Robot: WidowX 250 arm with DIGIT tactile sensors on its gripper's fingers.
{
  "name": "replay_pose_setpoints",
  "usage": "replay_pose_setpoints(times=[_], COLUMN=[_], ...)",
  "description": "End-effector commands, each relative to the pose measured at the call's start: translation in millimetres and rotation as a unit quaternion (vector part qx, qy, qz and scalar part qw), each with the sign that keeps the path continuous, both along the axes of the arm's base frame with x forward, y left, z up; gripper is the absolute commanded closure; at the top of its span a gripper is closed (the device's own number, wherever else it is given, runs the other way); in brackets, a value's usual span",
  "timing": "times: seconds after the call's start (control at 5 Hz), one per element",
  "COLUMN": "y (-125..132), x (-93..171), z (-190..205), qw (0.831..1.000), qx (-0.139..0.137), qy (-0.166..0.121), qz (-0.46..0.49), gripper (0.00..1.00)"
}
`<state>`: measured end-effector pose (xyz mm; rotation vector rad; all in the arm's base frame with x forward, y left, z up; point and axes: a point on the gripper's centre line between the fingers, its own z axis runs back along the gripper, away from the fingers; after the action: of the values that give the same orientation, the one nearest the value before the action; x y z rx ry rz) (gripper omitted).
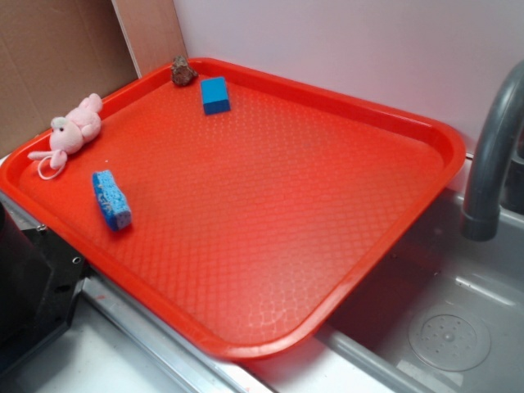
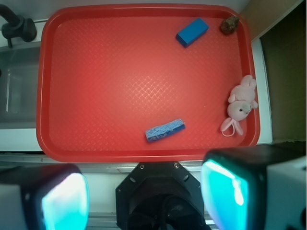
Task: Grab the rock.
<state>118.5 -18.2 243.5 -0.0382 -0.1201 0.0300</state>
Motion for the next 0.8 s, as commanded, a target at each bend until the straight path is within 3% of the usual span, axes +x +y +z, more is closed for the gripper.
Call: replay_pose_setpoints(times=[0.0,0.2,0.6], y=[0,36,84], x=[0,33,77], z=[0,-36,-70], qw=[1.000,0.992,0.949], qx=[0.000,0.017,0.009], qy=[0.000,0.009,-0.061], qz=[0.000,0.122,0.309], gripper=[0.00,0.00,0.00])
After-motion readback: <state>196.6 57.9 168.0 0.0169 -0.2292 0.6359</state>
